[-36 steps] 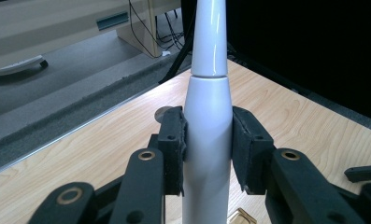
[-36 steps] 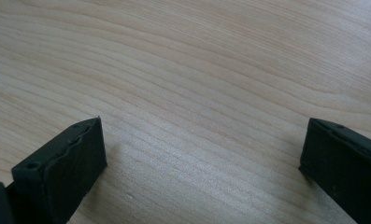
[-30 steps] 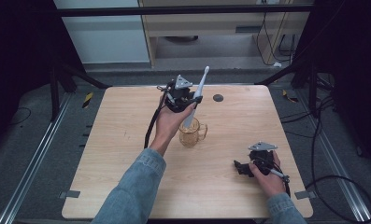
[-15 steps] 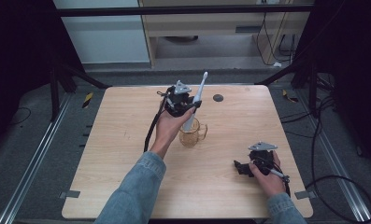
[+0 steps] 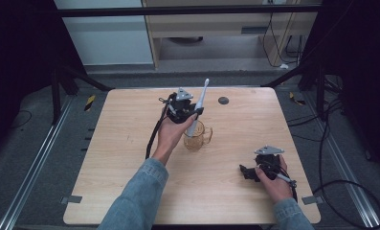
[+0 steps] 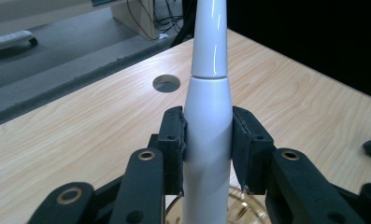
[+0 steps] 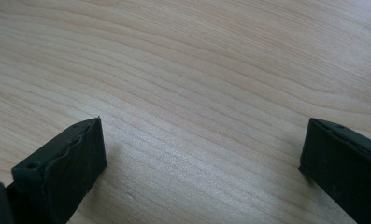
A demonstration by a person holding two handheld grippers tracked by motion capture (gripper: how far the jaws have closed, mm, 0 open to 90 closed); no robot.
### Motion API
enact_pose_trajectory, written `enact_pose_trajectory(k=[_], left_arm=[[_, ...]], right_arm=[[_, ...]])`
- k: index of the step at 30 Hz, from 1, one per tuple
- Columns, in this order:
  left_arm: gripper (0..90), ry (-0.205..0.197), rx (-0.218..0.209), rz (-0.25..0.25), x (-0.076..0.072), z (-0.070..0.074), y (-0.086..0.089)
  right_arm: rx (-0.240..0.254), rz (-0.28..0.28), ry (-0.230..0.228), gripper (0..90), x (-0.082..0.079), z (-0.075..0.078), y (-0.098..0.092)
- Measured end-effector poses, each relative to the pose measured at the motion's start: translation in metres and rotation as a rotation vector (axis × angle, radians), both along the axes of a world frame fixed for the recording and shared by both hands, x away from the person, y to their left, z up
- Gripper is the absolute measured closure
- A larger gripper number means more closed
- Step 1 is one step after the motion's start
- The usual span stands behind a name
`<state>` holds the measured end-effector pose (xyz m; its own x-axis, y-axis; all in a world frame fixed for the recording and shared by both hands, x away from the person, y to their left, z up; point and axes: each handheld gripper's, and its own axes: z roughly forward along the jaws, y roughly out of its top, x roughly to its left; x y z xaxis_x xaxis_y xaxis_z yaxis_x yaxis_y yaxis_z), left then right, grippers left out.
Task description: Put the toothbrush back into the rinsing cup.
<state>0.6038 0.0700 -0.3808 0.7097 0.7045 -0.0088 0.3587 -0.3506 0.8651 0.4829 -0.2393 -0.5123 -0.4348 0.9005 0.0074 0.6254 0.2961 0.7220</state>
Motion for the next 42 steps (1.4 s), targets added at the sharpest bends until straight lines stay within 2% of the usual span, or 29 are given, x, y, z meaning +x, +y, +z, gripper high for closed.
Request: enact_pose_trajectory(k=[14,31,42], left_arm=[[66.8,0.014,-0.002,-0.006,-0.003,-0.009,0.002],[66.7,0.016,0.022,-0.019,-0.006,-0.014,0.001],[66.7,0.023,0.023,-0.018,-0.008,-0.02,0.002]], right_arm=[[-0.004,0.0,-0.002,0.3,0.0,0.0,0.0],[-0.004,0.001,-0.002,0.3,0.0,0.0,0.0],[-0.004,0.001,-0.003,0.4,0.0,0.0,0.0]])
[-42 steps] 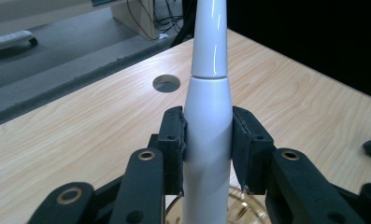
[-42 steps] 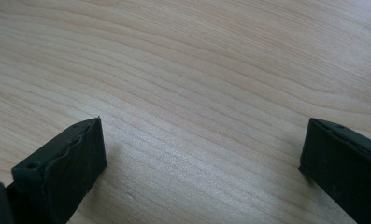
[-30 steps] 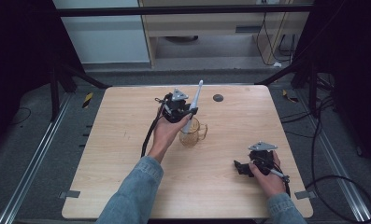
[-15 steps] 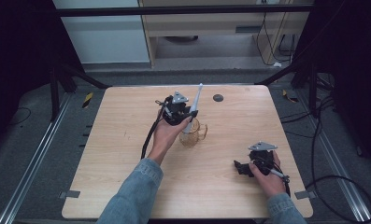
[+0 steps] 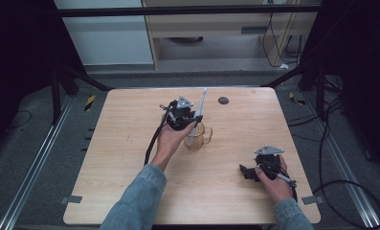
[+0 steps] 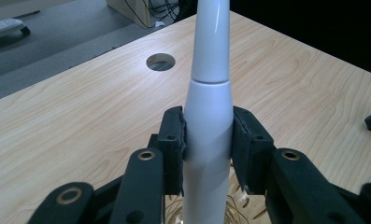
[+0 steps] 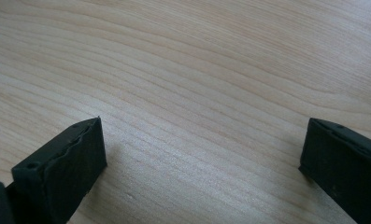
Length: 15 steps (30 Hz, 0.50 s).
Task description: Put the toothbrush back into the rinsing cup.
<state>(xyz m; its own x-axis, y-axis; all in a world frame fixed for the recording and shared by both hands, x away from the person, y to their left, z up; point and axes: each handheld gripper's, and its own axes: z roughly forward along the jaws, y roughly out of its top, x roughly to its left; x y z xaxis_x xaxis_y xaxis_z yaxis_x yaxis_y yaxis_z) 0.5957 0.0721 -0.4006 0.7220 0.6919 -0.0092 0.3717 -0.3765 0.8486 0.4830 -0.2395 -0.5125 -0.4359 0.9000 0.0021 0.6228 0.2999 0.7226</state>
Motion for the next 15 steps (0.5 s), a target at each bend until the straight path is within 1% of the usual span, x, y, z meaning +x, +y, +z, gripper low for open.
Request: enact_pose_trajectory(k=[15], left_arm=[[66.7,0.013,0.003,-0.003,-0.0016,-0.0056,0.0012]], right_arm=[[0.0,0.0,0.0,0.3,0.0,0.0,0.0]])
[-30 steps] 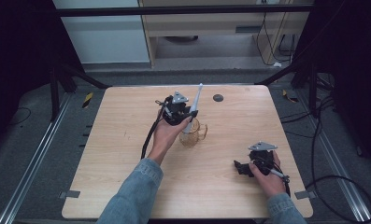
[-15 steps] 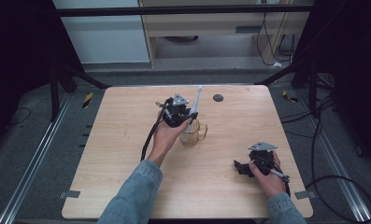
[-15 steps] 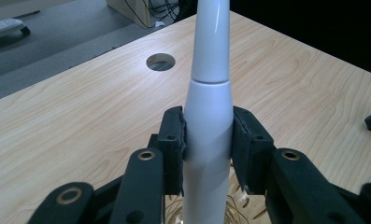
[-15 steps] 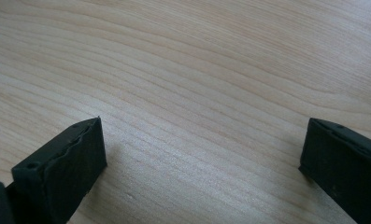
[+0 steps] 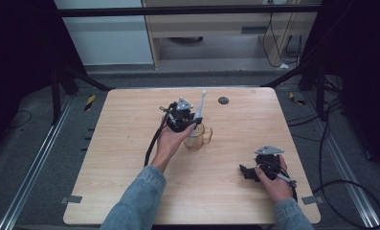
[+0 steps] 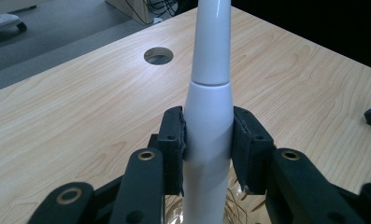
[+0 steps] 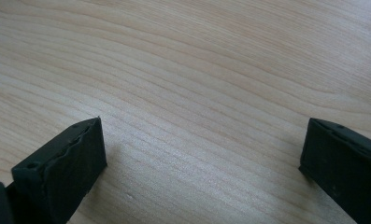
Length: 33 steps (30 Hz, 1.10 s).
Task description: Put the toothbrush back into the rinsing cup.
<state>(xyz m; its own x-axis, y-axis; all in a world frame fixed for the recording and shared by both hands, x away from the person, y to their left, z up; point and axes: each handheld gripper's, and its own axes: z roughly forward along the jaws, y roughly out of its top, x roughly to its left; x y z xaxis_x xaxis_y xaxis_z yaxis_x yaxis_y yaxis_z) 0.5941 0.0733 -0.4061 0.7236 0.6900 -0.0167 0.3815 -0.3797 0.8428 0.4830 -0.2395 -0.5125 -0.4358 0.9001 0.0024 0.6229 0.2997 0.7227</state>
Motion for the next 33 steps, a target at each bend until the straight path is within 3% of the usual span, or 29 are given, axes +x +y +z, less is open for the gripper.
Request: enact_pose_trajectory(k=[16,33], left_arm=[[66.6,0.015,0.029,-0.016,-0.0006,-0.0055,-0.0048],[66.3,0.032,0.024,-0.012,0.0008,-0.0057,-0.0056]], right_arm=[[0.0,0.0,0.0,0.3,0.0,0.0,0.0],[0.0,-0.001,0.001,0.3,0.0,0.0,0.0001]])
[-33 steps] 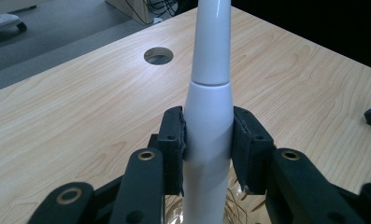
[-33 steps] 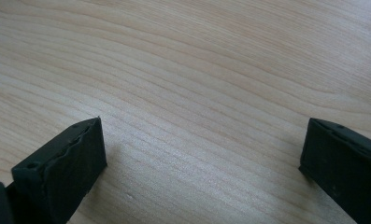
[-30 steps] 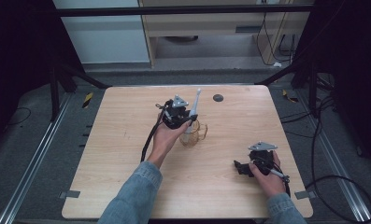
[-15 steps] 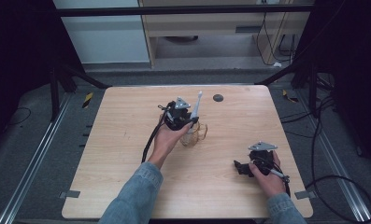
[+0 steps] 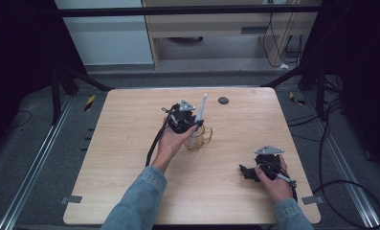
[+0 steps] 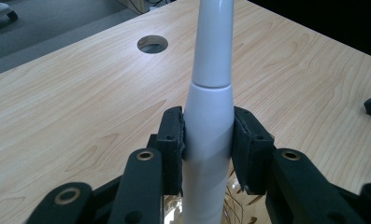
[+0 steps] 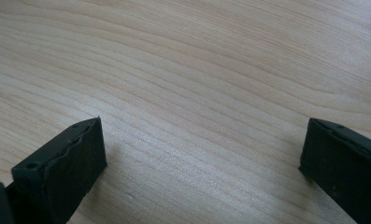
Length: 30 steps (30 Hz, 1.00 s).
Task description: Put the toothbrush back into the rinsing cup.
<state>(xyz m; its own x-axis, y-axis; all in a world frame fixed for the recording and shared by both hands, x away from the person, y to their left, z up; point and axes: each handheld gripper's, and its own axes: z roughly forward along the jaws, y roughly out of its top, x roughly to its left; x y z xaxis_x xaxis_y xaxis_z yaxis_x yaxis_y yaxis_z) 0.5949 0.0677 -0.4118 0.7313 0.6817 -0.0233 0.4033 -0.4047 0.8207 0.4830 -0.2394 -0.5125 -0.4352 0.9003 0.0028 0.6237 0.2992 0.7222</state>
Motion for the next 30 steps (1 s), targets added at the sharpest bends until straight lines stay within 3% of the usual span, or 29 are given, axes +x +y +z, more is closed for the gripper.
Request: enact_pose_trajectory(k=[14,30], left_arm=[[64.5,0.008,-0.008,-0.003,-0.0005,0.0009,0.0005],[63.3,-0.009,-0.022,0.003,-0.0046,0.0073,0.0031]], right_arm=[[0.0,0.0,-0.001,0.3,0.0,0.0,0.0],[0.0,0.0,0.0,0.3,0.0,0.0,0.0]])
